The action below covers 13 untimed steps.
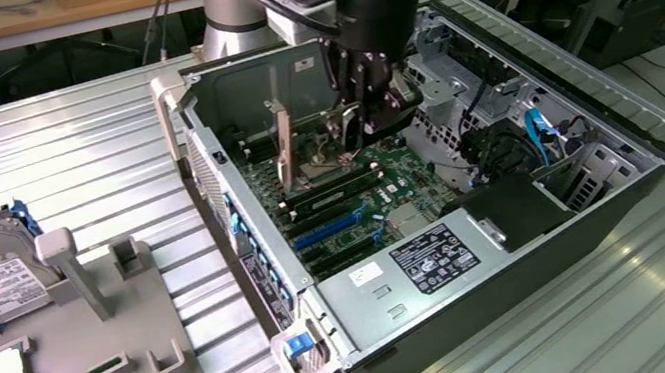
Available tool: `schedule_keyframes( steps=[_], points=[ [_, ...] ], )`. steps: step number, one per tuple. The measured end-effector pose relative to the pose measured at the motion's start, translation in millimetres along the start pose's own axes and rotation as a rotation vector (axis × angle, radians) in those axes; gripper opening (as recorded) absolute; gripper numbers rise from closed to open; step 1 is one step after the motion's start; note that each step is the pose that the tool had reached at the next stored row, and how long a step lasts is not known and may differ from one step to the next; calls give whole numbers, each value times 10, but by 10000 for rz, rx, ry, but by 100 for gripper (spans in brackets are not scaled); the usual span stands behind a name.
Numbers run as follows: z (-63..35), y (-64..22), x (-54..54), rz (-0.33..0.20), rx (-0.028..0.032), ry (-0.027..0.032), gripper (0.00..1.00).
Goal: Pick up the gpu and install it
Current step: 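Insert the gpu into the slot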
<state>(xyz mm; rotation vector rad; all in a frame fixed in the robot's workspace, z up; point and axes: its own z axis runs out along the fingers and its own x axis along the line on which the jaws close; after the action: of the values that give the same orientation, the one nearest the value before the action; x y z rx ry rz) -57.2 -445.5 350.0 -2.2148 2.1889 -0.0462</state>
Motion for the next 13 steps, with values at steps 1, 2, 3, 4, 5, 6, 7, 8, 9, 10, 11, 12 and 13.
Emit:
schedule_keyframes(
  steps=[1,2,3,4,5,6,7,8,9,10,11,12,13],
  points=[
    [8,1,0,0,1,0,28],
    [21,1,0,0,0,14,28],
    [37,2,0,2,-1,46,28],
    [46,2,0,4,0,63,28],
    [55,2,-1,4,-2,99,28],
    [65,3,-1,3,-1,126,28],
    [75,3,0,2,-1,136,28],
    [82,3,-1,0,-2,165,28],
    [86,3,-1,0,-5,206,28],
    [97,3,-1,-1,-4,224,28],
    [111,4,-1,-2,-5,234,28],
    [125,4,-1,-2,-6,235,28],
    [137,5,-1,-2,-12,235,28]
  ],
)
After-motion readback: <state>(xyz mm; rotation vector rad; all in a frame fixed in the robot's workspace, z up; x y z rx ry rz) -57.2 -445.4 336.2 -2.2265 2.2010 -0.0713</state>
